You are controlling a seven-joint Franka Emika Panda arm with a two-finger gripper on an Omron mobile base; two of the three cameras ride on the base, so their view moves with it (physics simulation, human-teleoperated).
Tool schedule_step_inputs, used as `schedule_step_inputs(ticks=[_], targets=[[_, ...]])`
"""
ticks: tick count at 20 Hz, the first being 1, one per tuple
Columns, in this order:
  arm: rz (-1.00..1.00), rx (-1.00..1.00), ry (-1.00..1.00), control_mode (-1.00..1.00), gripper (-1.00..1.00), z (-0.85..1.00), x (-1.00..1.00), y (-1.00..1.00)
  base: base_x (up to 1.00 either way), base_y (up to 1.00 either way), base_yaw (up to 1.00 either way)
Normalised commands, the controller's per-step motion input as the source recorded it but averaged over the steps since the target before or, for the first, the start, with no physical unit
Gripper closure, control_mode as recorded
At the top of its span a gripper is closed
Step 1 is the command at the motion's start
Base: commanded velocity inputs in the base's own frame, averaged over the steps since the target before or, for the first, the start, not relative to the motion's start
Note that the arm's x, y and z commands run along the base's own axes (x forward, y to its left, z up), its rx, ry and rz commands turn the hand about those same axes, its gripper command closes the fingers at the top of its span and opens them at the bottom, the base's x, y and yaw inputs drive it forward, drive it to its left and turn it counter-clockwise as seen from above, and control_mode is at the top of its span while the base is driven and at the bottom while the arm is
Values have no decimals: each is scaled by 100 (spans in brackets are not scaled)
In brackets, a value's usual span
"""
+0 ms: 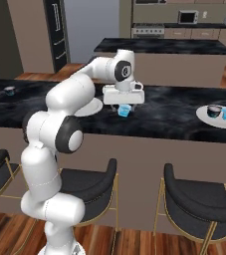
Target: Place two yogurt containers on each plate.
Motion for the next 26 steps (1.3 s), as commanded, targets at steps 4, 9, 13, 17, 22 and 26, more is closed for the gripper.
schedule_step_inputs(ticks=[4,9,13,17,22,26], targets=[[0,0,0,-100,-100,0,8,-5,0,0,0],[0,0,-1,-100,-100,0,0,0,0,0,0],[0,0,-1,-100,-100,4,0,0,0,0,0],[0,0,-2,-100,-100,0,0,0,0,0,0],[0,0,0,-100,-100,0,0,9,0,0,0],[0,0,0,-100,-100,4,0,12,0,0,0]])
